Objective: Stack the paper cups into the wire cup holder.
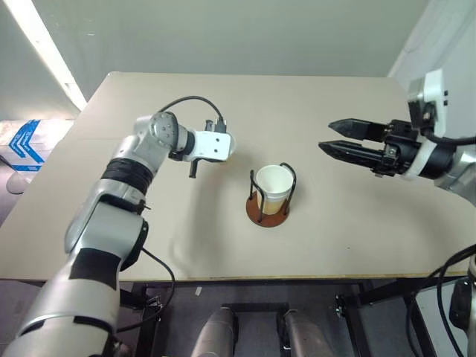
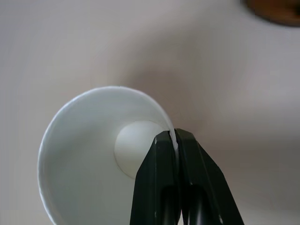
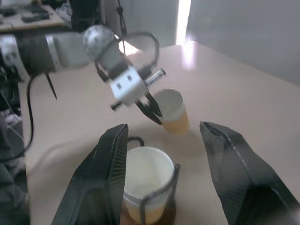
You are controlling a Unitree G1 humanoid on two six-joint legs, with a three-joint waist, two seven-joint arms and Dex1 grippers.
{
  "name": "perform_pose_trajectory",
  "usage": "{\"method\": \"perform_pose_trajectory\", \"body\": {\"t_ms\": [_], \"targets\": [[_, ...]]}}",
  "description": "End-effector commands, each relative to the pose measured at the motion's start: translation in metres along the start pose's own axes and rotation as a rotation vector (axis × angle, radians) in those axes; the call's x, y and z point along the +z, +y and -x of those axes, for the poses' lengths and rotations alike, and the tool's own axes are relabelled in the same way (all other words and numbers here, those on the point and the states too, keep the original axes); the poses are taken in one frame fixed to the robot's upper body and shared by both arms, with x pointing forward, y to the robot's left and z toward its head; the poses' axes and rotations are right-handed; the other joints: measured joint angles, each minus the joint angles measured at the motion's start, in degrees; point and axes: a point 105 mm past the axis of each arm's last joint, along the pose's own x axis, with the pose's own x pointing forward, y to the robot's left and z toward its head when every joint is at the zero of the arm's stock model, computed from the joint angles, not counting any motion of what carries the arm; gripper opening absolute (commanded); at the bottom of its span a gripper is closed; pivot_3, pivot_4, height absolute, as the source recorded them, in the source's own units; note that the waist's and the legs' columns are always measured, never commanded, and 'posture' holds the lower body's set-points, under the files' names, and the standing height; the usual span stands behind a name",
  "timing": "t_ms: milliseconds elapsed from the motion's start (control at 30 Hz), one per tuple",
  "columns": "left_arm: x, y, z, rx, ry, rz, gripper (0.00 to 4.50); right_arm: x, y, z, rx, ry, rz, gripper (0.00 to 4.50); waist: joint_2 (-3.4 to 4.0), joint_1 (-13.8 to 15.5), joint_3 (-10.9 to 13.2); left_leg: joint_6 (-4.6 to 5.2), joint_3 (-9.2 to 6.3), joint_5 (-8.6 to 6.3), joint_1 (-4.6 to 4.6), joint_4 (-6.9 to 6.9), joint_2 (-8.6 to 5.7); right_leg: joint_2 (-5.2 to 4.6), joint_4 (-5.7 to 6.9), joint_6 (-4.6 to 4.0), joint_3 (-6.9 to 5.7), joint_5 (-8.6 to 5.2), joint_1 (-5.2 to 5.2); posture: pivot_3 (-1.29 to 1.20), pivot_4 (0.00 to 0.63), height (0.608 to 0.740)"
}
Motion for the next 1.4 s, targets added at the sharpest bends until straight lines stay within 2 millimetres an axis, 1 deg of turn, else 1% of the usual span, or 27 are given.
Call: {"method": "perform_pose_trajectory", "body": {"t_ms": [33, 200, 267, 367, 400, 433, 500, 633, 700, 767, 900, 1233, 1400], "targets": [[0.021, 0.014, 0.024, 0.017, -0.085, -0.042, 0.06, 0.006, -0.001, 0.012, 0.004, 0.007, 0.043, 2.58, 0.0, 0.0, 0.0, 0.0, 0.01, 0.0, -0.01, 0.01, 0.0, 0.0, 0.0, 0.01, 0.01, -0.01, 0.0, 0.0, 0.15, 0.74], [0.044, 0.013, 0.05, -0.047, -0.181, -0.066, 0.06, -0.006, -0.002, 0.024, 0.008, 0.093, 0.023, 2.58, 0.0, 0.2, 0.0, 0.07, 0.01, -0.05, -0.05, 0.18, 0.0, -0.01, 0.0, -0.06, 0.0, -0.08, 0.07, 0.0, 0.15, 0.74], [0.052, 0.013, 0.062, -0.066, -0.207, -0.071, 0.0, -0.011, 0.003, 0.028, 0.036, 0.141, 0.031, 2.93, 0.0, 0.1, 0.0, 0.09, 0.04, -0.08, -0.06, 0.24, 0.0, -0.02, 0.0, -0.29, 0.03, -0.22, 0.07, 0.0, 0.15, 0.74], [0.063, 0.014, 0.074, -0.087, -0.247, -0.065, 0.0, -0.013, 0.01, 0.032, 0.074, 0.183, 0.05, 3.77, 0.01, 0.1, 0.0, 0.09, 0.08, -0.08, -0.04, 0.25, 0.01, -0.02, 0.01, -0.4, 0.05, -0.32, 0.09, 0.0, 0.15, 0.74], [0.067, 0.014, 0.076, -0.093, -0.259, -0.061, 0.0, -0.011, 0.01, 0.033, 0.078, 0.183, 0.053, 4.16, 0.0, 0.1, 0.0, 0.09, 0.08, -0.07, -0.04, 0.25, 0.01, -0.02, 0.02, -0.41, 0.05, -0.34, 0.1, 0.0, 0.15, 0.74], [0.079, 0.015, 0.083, -0.105, -0.304, -0.061, 0.0, -0.006, 0.013, 0.034, 0.092, 0.182, 0.072, 4.47, 0.01, 0.1, 0.0, 0.09, 0.09, -0.07, -0.03, 0.26, 0.02, -0.02, 0.02, -0.41, 0.05, -0.34, 0.1, 0.0, 0.15, 0.74], [0.099, 0.014, 0.094, -0.132, -0.378, -0.067, 0.0, 0.005, 0.021, 0.034, 0.126, 0.169, 0.107, 4.47, 0.01, 0.1, 0.0, 0.1, 0.09, -0.06, -0.04, 0.28, 0.02, -0.02, 0.03, -0.4, 0.07, -0.33, 0.11, 0.0, 0.15, 0.74], [0.12, 0.01, 0.105, -0.179, -0.456, -0.074, 0.0, 0.017, 0.037, 0.034, 0.194, 0.12, 0.12, 4.47, 0.01, 0.1, 0.0, 0.11, 0.1, -0.07, -0.03, 0.26, 0.02, -0.03, -0.01, -0.39, 0.07, -0.35, 0.14, 0.0, 0.15, 0.74], [0.126, 0.01, 0.108, -0.193, -0.477, -0.075, 0.0, 0.02, 0.043, 0.033, 0.213, 0.102, 0.107, 4.47, 0.01, 0.1, 0.0, 0.12, 0.09, -0.09, -0.02, 0.26, 0.02, -0.04, -0.01, -0.37, 0.07, -0.4, 0.16, 0.0, 0.15, 0.74], [0.131, 0.009, 0.106, -0.216, -0.495, -0.076, 0.0, 0.017, 0.046, 0.032, 0.208, 0.093, 0.09, 4.47, 0.01, 0.1, 0.0, 0.12, 0.09, -0.09, 0.01, 0.27, 0.02, -0.04, 0.01, -0.37, 0.07, -0.4, 0.18, 0.0, 0.15, 0.74], [0.136, 0.006, 0.097, -0.266, -0.499, -0.094, 0.0, 0.01, 0.049, 0.032, 0.178, 0.078, 0.054, 4.47, 0.02, 0.2, 0.0, 0.11, 0.06, -0.08, 0.07, 0.3, 0.03, -0.05, -0.01, -0.34, 0.06, -0.41, 0.28, 0.0, 0.15, 0.74], [0.151, 0.006, 0.072, -0.34, -0.525, -0.12, 0.0, 0.005, 0.043, 0.037, 0.109, 0.079, 0.038, 4.47, 0.02, 0.3, 0.0, 0.13, 0.08, -0.09, 0.05, 0.35, 0.0, -0.09, -0.03, -0.16, 0.06, -0.39, 0.33, 0.0, 0.15, 0.74], [0.154, 0.002, 0.06, -0.38, -0.525, -0.127, 0.0, 0.006, 0.041, 0.037, 0.087, 0.071, 0.047, 4.47, 0.02, 0.3, 0.0, 0.2, 0.08, -0.14, 0.02, 0.35, 0.0, -0.09, -0.05, 0.36, 0.06, -0.21, 0.34, 0.0, 0.15, 0.74]]}}
